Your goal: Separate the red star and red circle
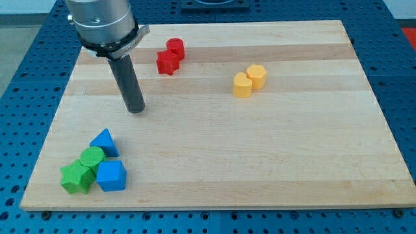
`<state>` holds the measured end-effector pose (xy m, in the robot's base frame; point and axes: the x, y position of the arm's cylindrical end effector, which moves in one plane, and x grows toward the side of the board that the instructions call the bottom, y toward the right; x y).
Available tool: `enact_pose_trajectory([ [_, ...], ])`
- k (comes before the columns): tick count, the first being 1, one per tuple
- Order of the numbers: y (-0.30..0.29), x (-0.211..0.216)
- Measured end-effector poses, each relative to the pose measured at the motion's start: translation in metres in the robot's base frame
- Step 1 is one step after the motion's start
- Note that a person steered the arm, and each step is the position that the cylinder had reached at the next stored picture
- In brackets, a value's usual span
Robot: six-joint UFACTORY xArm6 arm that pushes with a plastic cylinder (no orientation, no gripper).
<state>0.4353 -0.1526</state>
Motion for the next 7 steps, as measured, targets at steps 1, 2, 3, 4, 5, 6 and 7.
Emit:
enact_pose_trajectory([
  [1,-0.004,-0.062],
  [2,-0.007,-0.101],
  [3,-0.009,-0.141],
  [4,0.013,-0.143],
  [5,0.047,-0.134],
  [6,0.090,-0.123],
  [7,0.135,-0.113],
])
